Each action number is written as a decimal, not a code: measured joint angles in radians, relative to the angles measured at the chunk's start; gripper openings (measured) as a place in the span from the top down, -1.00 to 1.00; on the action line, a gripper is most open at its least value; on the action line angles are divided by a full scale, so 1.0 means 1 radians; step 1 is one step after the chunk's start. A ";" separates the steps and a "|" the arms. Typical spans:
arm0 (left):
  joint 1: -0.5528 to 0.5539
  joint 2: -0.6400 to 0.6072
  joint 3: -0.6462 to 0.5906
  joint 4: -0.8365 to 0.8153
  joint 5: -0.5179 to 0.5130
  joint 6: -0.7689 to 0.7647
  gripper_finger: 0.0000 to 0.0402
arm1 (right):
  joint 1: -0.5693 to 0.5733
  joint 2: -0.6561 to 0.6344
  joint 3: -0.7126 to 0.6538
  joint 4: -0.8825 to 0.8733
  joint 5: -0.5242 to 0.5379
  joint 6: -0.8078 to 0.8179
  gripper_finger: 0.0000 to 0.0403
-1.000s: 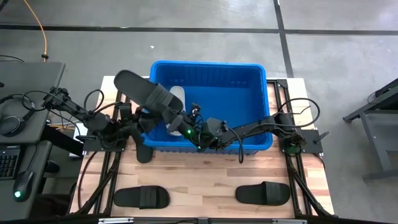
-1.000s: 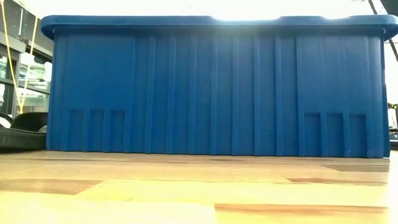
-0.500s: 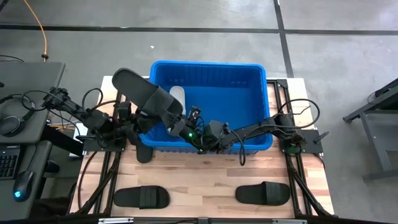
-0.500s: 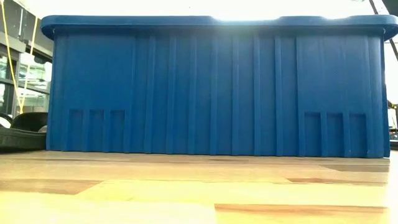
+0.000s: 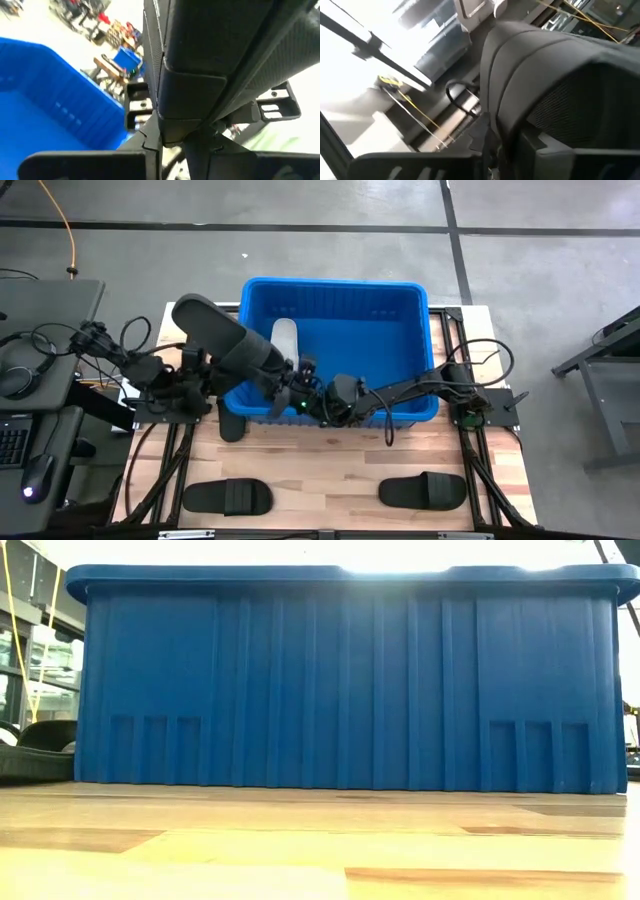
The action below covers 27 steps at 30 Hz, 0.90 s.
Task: Pick and place slides into bin
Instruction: Put the black slide into the blue bin
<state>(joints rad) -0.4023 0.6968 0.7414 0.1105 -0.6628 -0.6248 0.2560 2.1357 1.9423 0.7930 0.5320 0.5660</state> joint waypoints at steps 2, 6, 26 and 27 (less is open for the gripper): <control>0.001 -0.032 -0.003 -0.043 0.017 -0.014 0.81 | 0.004 -0.004 0.001 -0.062 0.007 -0.005 0.68; 0.001 -0.081 -0.003 -0.115 0.054 -0.068 0.81 | 0.010 -0.067 0.001 -0.223 0.016 -0.043 0.56; 0.003 -0.134 -0.004 -0.392 0.451 -0.289 0.82 | -0.022 -0.474 0.011 -1.204 0.024 0.189 0.38; 0.003 -0.124 -0.004 -0.392 0.461 -0.290 0.82 | -0.031 -0.475 0.010 -1.235 0.006 0.211 0.38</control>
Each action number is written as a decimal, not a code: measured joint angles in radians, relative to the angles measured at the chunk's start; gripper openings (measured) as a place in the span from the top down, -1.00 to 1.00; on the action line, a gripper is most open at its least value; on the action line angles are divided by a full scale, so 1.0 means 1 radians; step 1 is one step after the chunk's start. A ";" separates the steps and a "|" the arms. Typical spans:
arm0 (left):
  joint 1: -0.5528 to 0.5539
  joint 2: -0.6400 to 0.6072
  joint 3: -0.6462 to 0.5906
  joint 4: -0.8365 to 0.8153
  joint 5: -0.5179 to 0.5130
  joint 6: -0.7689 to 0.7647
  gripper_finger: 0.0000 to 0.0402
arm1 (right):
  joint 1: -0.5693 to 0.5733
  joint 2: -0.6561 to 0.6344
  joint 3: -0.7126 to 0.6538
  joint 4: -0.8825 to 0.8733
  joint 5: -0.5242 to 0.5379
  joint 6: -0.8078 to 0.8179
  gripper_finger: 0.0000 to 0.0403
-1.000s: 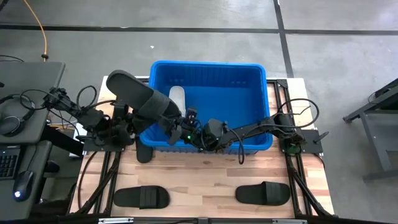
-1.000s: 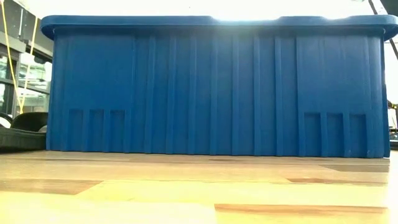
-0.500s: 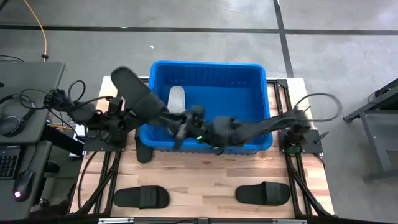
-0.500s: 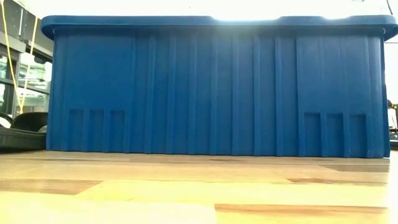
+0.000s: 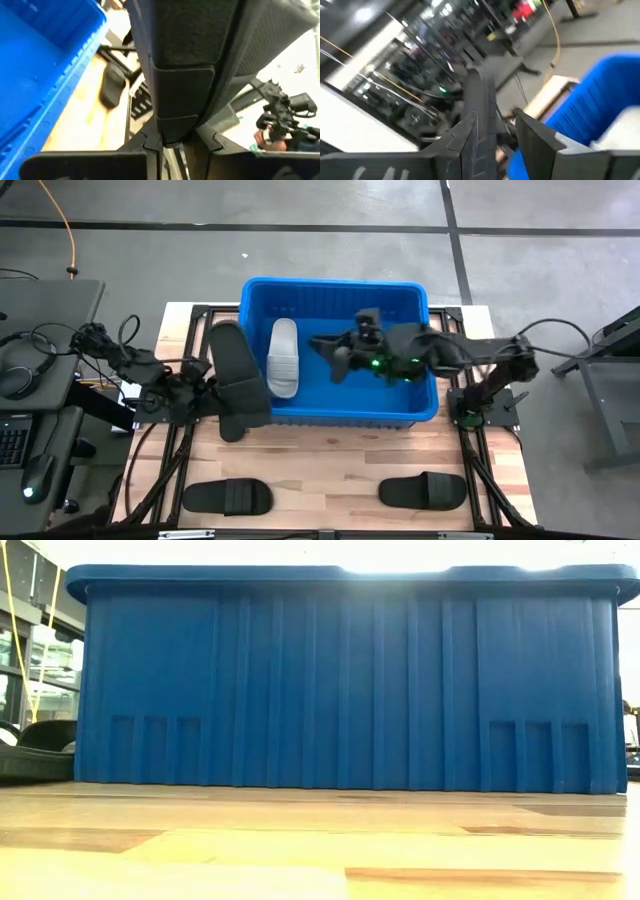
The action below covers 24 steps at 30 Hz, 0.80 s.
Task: Pick and place slides into bin
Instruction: Put the black slide into the blue bin
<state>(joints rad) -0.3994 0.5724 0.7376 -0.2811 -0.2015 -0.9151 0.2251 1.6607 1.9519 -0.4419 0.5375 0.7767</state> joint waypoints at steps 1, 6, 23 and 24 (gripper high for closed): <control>0.000 0.006 0.000 0.000 0.022 -0.012 0.82 | -0.014 0.002 -0.001 -0.017 -0.042 0.020 0.38; 0.000 0.037 0.002 0.089 0.100 -0.053 0.82 | -0.072 0.025 -0.004 -0.021 -0.259 0.094 0.38; 0.001 0.082 0.002 0.183 0.140 -0.082 0.82 | -0.096 0.130 -0.005 0.171 -0.469 0.178 0.38; 0.000 0.084 0.002 0.181 0.145 -0.082 0.82 | -0.096 0.137 -0.005 0.172 -0.472 0.186 0.38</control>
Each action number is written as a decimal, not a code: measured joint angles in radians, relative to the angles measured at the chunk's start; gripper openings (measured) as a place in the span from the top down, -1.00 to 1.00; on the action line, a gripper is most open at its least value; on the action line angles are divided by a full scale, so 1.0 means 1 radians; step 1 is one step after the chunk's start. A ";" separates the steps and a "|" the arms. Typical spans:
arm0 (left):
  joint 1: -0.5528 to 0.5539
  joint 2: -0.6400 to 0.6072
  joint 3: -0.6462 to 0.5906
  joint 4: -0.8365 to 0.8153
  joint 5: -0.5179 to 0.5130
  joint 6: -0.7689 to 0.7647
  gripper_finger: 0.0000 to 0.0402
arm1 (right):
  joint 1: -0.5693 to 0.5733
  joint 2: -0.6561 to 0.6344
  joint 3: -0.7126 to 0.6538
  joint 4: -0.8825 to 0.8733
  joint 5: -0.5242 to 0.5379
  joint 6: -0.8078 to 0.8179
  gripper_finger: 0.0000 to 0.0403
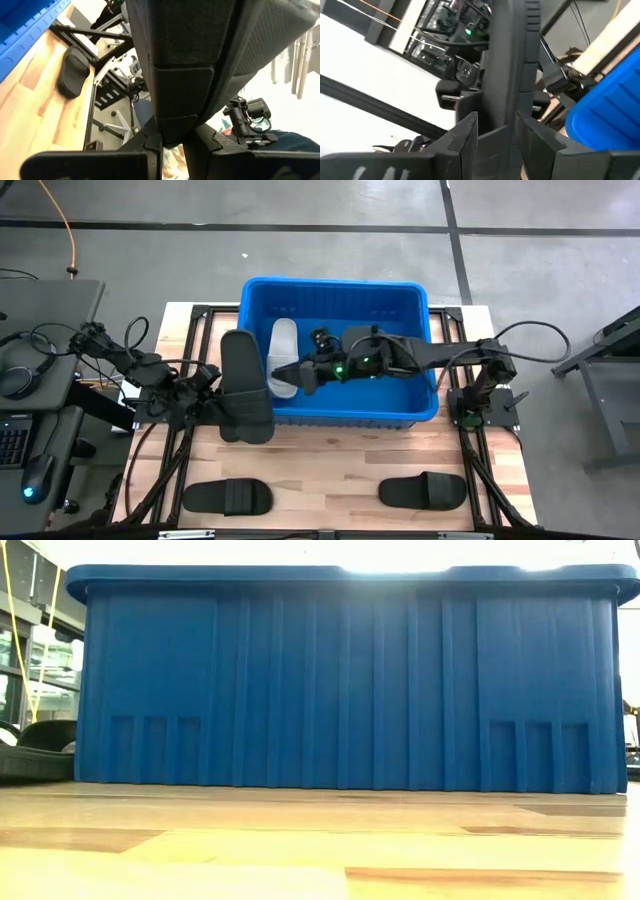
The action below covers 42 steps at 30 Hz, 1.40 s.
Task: Pick and place slides into bin
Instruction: Put the black slide into the blue bin
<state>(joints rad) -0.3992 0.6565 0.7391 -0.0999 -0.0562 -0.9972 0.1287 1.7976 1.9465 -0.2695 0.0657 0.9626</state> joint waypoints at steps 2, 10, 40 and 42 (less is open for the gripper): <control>0.000 0.005 0.000 0.001 0.005 -0.004 0.83 | 0.000 0.016 0.000 0.011 -0.017 0.006 0.38; 0.000 0.016 0.000 0.035 0.020 -0.003 0.83 | -0.007 0.016 -0.001 0.028 -0.025 0.007 0.20; -0.001 -0.009 0.000 -0.073 -0.082 0.002 0.83 | 0.195 -0.015 0.000 -0.174 0.212 -0.277 0.15; 0.000 -0.008 0.000 -0.075 -0.081 -0.005 0.83 | 0.207 -0.016 0.000 -0.198 0.260 -0.323 0.17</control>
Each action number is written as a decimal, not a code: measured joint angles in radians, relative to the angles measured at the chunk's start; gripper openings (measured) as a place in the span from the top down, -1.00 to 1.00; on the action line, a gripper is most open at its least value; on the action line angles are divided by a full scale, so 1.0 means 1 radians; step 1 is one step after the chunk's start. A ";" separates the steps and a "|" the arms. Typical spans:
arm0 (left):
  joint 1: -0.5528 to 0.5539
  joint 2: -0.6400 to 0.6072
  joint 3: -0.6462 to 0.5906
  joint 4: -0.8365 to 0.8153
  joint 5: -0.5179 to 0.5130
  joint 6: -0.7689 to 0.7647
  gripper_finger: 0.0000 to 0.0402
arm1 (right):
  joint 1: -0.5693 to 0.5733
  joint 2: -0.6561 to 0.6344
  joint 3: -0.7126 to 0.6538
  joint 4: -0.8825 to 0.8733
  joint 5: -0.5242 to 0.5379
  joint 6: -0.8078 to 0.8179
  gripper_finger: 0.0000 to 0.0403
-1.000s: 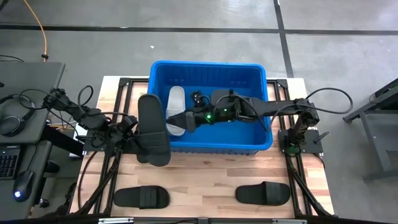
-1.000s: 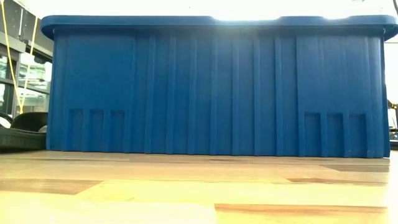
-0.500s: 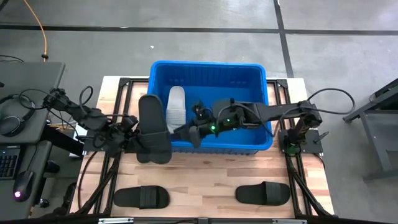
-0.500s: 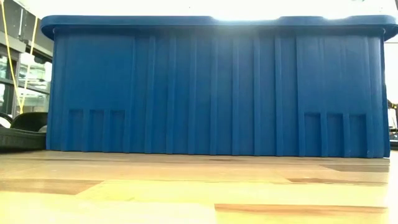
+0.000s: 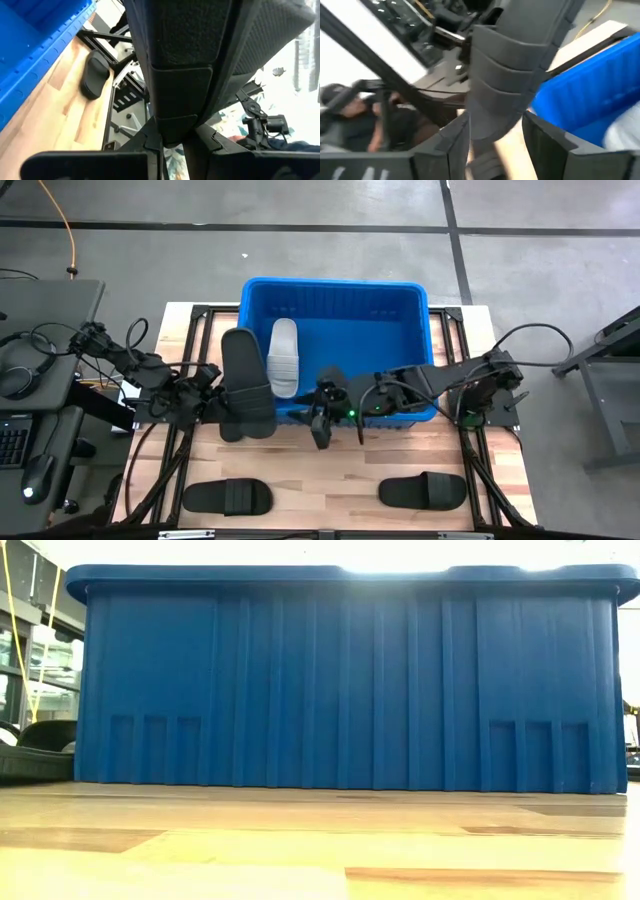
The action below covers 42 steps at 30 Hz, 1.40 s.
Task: Pick and place slides into bin
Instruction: Put the black slide into the blue bin
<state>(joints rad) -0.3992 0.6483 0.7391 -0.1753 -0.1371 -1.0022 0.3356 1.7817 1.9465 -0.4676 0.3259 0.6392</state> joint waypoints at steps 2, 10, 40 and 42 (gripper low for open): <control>0.001 0.001 0.000 -0.001 -0.006 -0.001 0.83 | 0.010 0.001 0.000 -0.004 0.011 -0.027 0.19; 0.031 0.014 0.000 -0.047 -0.072 -0.093 0.83 | 0.055 0.001 0.003 -0.028 0.095 -0.235 0.25; 0.452 0.184 0.000 0.179 0.469 -0.316 0.83 | 0.102 0.243 0.387 -0.398 0.583 -0.885 0.24; 0.452 0.202 0.000 0.174 0.491 -0.321 0.83 | 0.107 0.243 0.386 -0.385 0.599 -0.920 0.24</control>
<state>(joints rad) 0.0525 0.8505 0.7388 -0.0015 0.3536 -1.3230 0.4427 2.0251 2.3325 -0.8524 0.9253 -0.2808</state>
